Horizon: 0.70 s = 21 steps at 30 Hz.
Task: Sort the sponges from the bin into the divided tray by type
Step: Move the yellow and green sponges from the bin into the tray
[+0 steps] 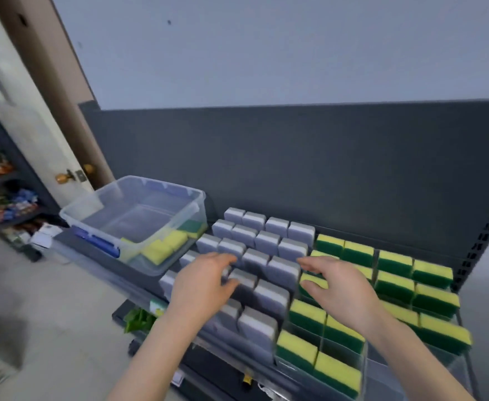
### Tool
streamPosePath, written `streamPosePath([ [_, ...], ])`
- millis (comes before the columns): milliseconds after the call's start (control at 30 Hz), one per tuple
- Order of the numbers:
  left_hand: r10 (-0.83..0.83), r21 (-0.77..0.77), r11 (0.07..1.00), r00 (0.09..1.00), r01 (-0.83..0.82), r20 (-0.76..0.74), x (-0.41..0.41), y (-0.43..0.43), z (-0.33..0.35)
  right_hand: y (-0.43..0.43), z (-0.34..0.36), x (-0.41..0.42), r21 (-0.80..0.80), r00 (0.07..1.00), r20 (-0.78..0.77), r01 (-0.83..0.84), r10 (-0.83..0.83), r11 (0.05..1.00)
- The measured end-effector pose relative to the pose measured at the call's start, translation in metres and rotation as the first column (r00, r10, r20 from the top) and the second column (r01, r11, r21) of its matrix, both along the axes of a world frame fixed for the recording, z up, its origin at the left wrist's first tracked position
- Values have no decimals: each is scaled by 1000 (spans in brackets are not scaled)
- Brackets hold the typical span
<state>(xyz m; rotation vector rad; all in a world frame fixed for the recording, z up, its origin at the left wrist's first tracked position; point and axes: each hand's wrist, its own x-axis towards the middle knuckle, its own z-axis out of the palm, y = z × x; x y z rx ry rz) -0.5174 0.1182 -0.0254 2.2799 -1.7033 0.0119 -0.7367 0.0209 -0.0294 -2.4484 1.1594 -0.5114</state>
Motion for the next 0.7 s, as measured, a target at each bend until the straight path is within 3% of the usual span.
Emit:
streamPosePath([
  [233,179,22,983,983,-180,39,103,50,13,24,6,97,23,995,-47,-89,90,996],
  [700,160,77,983,984,-166,79,271,105,11,73,10,278,-5,993,-72,-99,98,995],
])
